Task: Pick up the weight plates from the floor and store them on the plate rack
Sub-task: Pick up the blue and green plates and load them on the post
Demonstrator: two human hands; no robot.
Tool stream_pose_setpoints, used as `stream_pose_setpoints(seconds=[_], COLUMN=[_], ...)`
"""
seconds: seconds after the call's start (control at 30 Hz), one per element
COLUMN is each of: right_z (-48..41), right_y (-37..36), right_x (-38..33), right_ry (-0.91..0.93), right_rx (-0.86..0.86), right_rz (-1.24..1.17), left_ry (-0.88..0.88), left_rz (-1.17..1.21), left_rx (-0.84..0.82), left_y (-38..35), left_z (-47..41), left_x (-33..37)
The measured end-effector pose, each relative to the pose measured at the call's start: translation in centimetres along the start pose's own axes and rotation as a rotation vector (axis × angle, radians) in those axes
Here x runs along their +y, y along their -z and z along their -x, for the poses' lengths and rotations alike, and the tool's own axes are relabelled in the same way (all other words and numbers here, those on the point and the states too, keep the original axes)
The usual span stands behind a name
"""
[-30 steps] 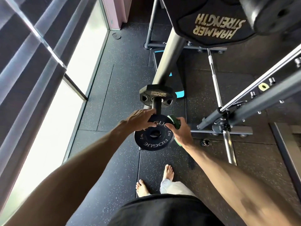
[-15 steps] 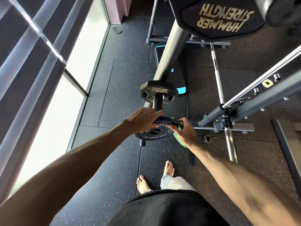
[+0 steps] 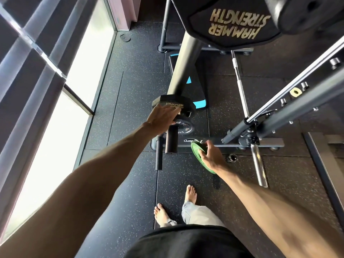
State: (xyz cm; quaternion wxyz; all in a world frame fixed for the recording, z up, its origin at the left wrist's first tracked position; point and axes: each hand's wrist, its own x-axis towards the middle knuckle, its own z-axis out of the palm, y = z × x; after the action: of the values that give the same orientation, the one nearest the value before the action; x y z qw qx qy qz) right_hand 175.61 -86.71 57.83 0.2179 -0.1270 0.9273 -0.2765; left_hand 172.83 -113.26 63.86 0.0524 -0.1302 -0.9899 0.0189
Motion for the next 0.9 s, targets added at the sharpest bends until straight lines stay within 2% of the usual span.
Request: stream_pose_setpoints(seconds=[0.17, 0.27, 0.33, 0.43, 0.5, 0.63, 0.8, 0.9], right_z=[1.3, 1.8, 1.9, 1.8, 1.9, 1.8, 1.3, 1.0], right_y=[0.7, 0.6, 0.1, -0.5, -0.5, 0.0, 1.3, 1.8], right_x=[-0.1, -1.0, -1.5, -3.1, -4.6, -6.9, -9.3, -9.7], right_ry=[-0.005, 0.030, 0.045, 0.066, 0.098, 0.164, 0.088, 0.059], right_rx=[-0.154, -0.247, -0.301, -0.395, -0.436, -0.423, -0.423, -0.357], right_rz=[0.137, 0.229, 0.231, 0.148, 0.069, -0.132, -0.465, -0.524], left_ry=[0.227, 0.300, 0.304, 0.300, 0.334, 0.329, 0.605, 0.680], left_rz=[-0.085, -0.084, -0.074, 0.098, 0.287, 0.504, 1.020, 1.220], left_rx=[0.050, 0.097, 0.188, 0.288, 0.277, 0.014, -0.464, -0.546], left_y=[-0.4, -0.5, -0.4, -0.3, -0.3, -1.9, -2.7, -2.1], left_z=[-2.1, -1.6, -0.5, 2.3, 5.0, 9.4, 10.3, 9.9], left_x=[0.2, 0.2, 0.4, 1.5, 2.3, 2.5, 2.2, 2.1])
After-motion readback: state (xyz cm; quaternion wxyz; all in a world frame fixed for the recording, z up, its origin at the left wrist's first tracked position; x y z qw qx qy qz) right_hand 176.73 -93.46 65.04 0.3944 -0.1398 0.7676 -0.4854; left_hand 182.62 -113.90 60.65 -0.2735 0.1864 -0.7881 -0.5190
